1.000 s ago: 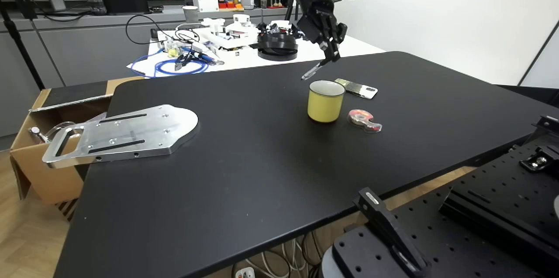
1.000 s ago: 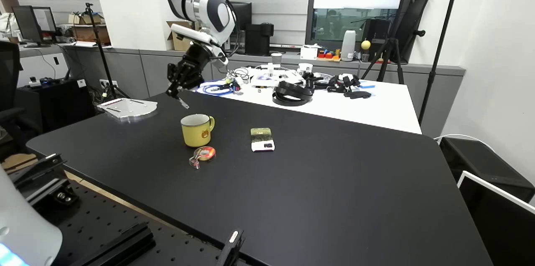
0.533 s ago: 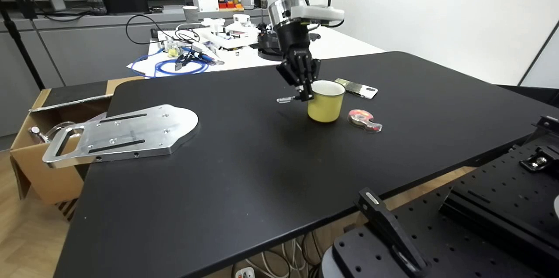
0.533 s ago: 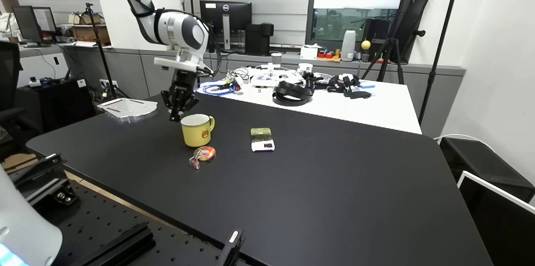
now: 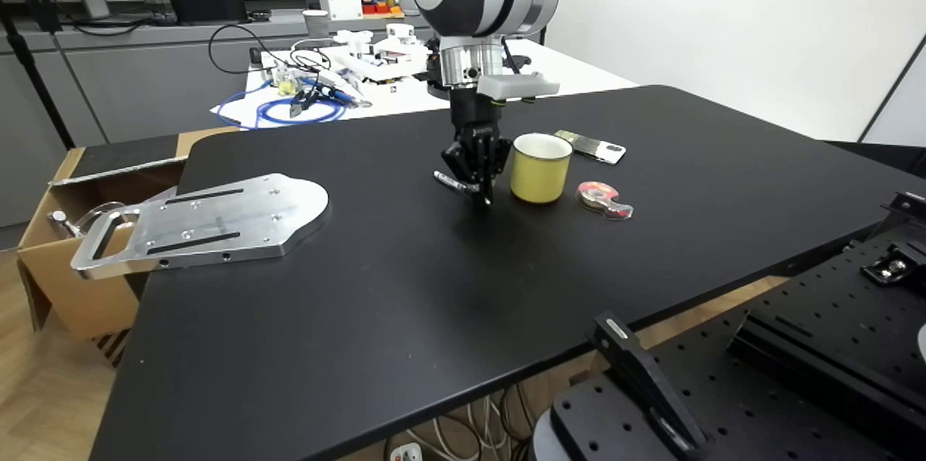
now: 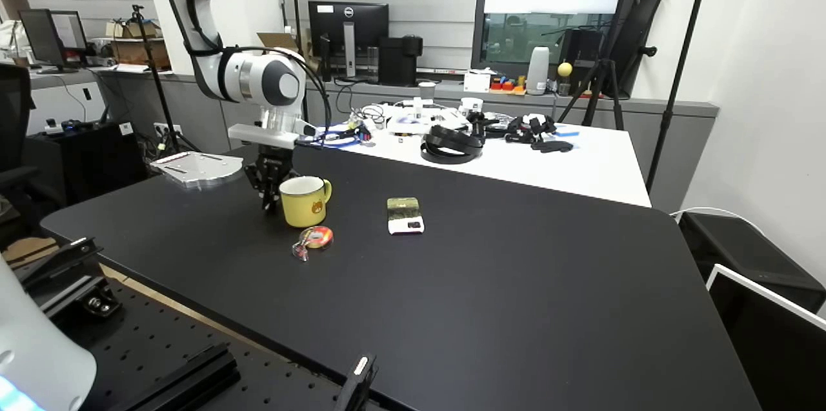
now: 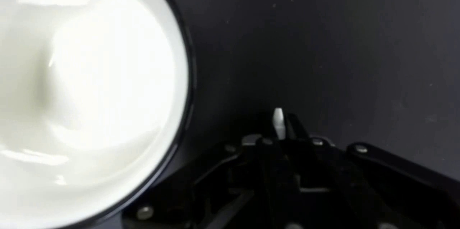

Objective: Pick up the pen from the table and put it in the yellow cup. Pick up the pen from the yellow cup and put it on the table

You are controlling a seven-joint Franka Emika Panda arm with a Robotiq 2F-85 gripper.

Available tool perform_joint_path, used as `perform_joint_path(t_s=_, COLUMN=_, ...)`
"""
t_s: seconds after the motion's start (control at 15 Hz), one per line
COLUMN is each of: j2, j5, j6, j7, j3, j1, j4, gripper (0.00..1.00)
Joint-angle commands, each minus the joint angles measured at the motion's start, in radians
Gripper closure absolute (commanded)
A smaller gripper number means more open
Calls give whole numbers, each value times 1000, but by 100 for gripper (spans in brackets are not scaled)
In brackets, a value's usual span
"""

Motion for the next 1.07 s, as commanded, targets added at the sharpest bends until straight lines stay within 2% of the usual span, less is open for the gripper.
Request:
perform_joint_path(t_s=0.0, j2=-15, j5=-8, j6=46, j7=1, j3=13, j1=-15, j4=-40, gripper=63)
perform_joint_path(t_s=0.07, j2=-21, j5=-9, j6=42, j7=1, j3=13, j1=-15, j4=-43, gripper=61)
perform_joint_path(t_s=0.2, j2=-36, j5=-2, j6=26, j7=3, j3=21, j1=-18, j4=-47, gripper=50)
perform_joint_path(t_s=0.67, j2=-130, j5=17, j6=-38, j7=-6, j3=51, j1=-30, j4=-86, gripper=2)
perform_joint_path(t_s=1.0, j2=-223, j5=32, j6=-63, j7=-17, j3=64, j1=-34, j4=-124, gripper=0)
